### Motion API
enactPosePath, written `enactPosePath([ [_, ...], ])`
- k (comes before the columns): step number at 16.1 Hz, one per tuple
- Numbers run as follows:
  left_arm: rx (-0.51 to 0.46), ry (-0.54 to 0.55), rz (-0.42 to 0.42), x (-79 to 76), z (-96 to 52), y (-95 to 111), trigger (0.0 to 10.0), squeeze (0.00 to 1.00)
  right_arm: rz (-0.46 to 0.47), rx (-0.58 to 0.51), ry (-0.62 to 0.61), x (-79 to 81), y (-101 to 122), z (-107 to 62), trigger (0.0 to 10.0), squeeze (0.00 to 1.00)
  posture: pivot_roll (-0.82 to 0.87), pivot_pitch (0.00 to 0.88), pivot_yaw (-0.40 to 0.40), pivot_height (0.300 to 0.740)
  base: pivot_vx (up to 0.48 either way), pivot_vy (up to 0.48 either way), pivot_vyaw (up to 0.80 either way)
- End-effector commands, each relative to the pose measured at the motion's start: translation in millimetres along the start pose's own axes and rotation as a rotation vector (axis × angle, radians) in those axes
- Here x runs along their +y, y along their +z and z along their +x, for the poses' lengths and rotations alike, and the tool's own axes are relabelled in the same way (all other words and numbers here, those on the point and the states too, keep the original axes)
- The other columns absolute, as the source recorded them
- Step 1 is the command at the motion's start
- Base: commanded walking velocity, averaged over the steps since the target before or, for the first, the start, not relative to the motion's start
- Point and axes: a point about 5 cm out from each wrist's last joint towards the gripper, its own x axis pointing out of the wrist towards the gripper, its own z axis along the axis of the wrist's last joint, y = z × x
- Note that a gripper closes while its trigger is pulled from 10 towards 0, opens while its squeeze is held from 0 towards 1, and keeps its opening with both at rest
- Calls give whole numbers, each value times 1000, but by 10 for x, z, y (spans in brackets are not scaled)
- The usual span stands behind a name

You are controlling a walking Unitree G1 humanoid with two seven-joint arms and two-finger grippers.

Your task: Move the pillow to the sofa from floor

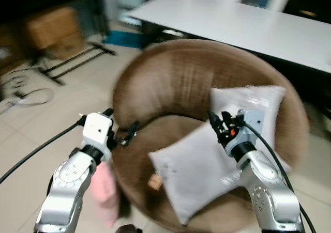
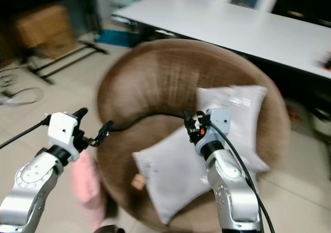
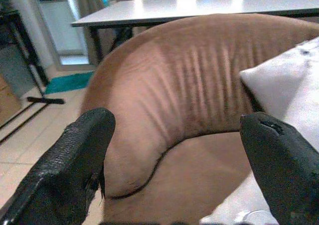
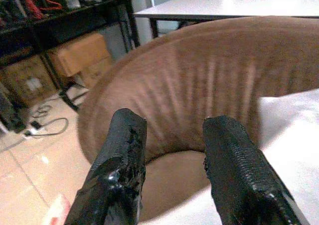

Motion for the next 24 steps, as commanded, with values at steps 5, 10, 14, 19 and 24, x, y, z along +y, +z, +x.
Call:
enactPosePath([
  [5, -20, 2, 5, -14, 9, 42, 10000, 153, -44, 23, -53, -115, -61, -56, 10000, 0, -25, 0, -25, 740, 0, 250, 0],
  [10, -21, 4, 3, -10, 11, 41, 10000, 153, -66, 32, -59, -120, -72, -51, 10000, 0, -23, 0, -27, 740, 0, 247, 0],
  [14, -21, 4, 3, -10, 11, 41, 10000, 153, -66, 32, -59, -120, -72, -51, 10000, 0, -23, 0, -27, 740, 0, 247, 0],
  [19, -21, 4, 3, -10, 11, 41, 10000, 153, -66, 32, -59, -120, -72, -51, 10000, 0, -23, 0, -27, 740, 0, 247, 0],
  [24, -21, 6, 2, -7, 11, 40, 10000, 153, -76, 29, -33, -98, -72, -48, 10000, 0, -22, 0, -27, 740, 0, 248, 0],
])
